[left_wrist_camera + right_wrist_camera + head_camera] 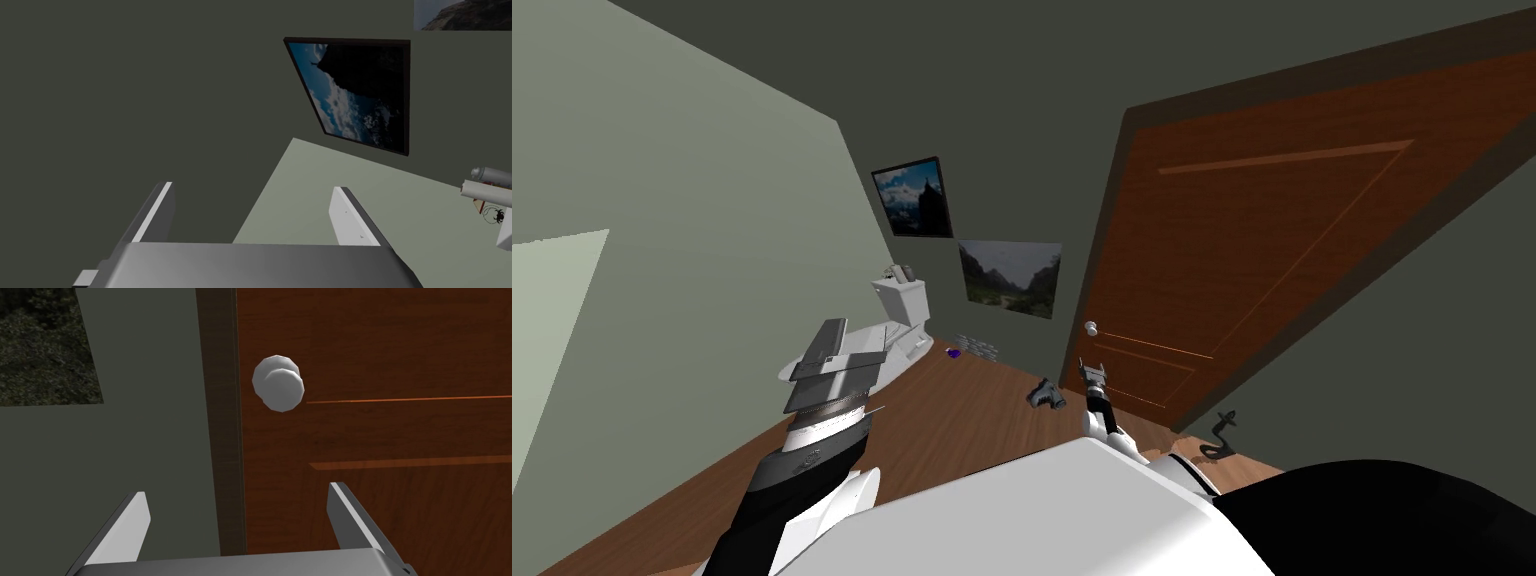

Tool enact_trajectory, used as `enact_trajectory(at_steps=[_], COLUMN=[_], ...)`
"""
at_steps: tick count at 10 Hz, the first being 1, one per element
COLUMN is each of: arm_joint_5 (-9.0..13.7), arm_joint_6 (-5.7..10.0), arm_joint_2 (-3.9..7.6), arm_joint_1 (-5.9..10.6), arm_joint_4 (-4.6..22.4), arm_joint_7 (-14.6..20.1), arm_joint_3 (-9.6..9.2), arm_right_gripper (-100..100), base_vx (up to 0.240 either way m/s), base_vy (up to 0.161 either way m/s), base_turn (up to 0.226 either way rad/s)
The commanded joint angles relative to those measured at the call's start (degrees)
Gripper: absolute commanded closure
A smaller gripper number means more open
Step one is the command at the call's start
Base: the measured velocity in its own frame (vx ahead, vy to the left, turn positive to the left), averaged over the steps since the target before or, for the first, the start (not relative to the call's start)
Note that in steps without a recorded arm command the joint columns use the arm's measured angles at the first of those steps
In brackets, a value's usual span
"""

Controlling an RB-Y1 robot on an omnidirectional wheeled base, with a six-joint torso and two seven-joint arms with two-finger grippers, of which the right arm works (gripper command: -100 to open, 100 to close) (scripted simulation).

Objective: Pull the door open

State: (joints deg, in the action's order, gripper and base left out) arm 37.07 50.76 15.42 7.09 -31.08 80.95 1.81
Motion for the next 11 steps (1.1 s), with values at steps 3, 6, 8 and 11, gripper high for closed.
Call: enact_trajectory(at_steps=[3,6,8,11], arm_joint_5=[-2.7,-5.8,-5.8,-9.2], arm_joint_6=[0.66,0.62,0.62,0.57], arm_joint_2=[0.66,1.43,1.43,2.26], arm_joint_1=[0.48,-0.05,-0.05,-0.62], arm_joint_4=[2.7,3.6,3.6,4.5], arm_joint_7=[2.7,5.2,5.2,8.0], arm_joint_3=[2.06,4.91,4.91,8.0], arm_right_gripper=[-100,-100,-100,-100], base_vx=[0.007,0.053,0.04,0.101], base_vy=[0.042,0.031,-0.002,-0.048], base_turn=[0.024,0.05,0.009,0.05])
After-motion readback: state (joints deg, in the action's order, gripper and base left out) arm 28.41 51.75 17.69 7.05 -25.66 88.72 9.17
